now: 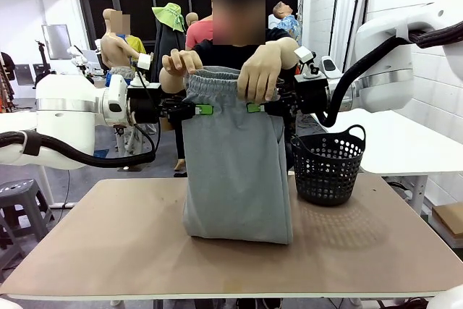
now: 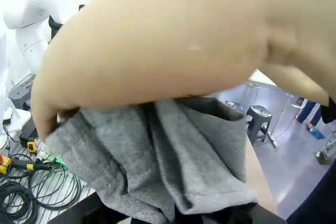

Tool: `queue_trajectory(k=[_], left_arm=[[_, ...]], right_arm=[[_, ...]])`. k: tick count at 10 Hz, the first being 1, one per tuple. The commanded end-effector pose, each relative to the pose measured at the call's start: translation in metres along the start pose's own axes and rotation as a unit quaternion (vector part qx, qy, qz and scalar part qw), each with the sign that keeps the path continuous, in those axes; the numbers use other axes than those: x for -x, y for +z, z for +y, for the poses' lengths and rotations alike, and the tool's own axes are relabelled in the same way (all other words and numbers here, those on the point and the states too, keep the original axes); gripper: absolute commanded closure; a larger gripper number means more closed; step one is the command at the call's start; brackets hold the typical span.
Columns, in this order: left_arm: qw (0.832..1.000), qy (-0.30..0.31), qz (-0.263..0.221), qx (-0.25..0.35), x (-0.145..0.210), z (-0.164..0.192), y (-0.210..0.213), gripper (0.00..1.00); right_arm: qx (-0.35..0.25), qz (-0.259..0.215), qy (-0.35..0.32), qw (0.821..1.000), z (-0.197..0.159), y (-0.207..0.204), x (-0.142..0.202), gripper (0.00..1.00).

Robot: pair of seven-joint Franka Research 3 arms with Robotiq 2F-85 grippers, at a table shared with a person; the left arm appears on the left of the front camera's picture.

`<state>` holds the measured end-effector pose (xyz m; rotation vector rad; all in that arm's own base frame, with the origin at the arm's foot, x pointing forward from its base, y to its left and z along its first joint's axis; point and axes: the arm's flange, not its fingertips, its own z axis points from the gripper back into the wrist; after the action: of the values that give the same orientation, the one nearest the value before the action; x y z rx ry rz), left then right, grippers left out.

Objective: Fold the training pants.
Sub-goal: Release the ends of the Training pants and then grab the overlapped ends.

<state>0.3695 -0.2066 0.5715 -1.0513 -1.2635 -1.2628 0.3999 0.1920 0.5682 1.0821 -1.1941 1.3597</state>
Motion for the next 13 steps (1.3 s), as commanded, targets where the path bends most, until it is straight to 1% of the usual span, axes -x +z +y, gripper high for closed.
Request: queue_trajectory(k=[1,13], left_arm=[[1.000,-0.005,-0.010,-0.007,-0.0005,-0.0030,0.0002,1.00],[1.000,-0.005,-0.010,-0.007,-0.0005,-0.0030,0.0002,1.00]], right_arm=[[-0.003,-0.010,-0.003,1.000,0.0004,0.0006,-0.0018,1.00],[-0.003,-0.010,-0.003,1.000,0.0004,0.0006,-0.0018,1.00]])
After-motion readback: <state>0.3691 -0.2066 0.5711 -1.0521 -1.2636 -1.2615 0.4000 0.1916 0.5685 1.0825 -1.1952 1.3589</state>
